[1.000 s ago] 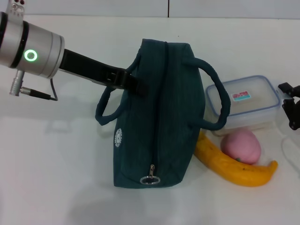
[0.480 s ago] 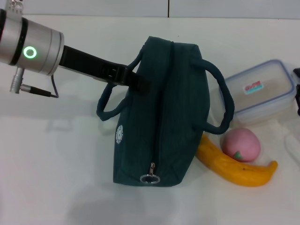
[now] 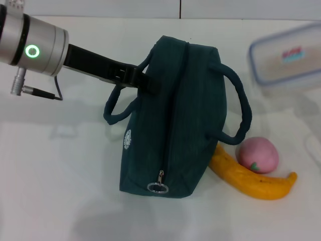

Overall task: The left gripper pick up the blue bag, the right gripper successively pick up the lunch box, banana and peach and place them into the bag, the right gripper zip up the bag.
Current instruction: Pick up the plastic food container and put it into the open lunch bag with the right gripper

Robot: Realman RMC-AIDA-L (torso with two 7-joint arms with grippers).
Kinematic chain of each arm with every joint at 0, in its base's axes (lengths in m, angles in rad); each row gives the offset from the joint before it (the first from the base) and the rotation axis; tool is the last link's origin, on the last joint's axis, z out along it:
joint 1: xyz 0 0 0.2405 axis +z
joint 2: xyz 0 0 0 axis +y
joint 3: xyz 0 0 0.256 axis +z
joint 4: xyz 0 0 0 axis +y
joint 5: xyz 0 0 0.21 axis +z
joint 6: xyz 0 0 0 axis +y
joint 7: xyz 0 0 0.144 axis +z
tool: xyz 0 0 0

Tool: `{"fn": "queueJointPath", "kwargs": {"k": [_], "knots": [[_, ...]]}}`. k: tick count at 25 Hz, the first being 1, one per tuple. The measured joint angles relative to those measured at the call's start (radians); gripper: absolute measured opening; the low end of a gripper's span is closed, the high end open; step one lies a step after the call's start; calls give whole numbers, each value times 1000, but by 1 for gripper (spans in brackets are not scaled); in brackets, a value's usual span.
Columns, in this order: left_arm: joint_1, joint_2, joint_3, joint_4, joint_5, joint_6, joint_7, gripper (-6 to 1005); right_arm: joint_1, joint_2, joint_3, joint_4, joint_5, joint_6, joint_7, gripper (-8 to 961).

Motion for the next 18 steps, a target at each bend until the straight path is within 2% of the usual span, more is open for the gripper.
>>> {"fn": "queueJointPath", "kwargs": {"k": [8, 13, 18], "knots": [[-11, 0, 3, -3, 2, -2, -2, 33, 84, 3, -2, -1, 88, -190, -9, 92], [-20, -2, 4, -7, 2, -3, -2, 33, 169, 8, -15, 12, 57, -200, -28, 92], [-26, -3, 5, -10, 2, -8, -3, 33, 222, 8, -24, 48, 1, -170, -106, 93]]}}
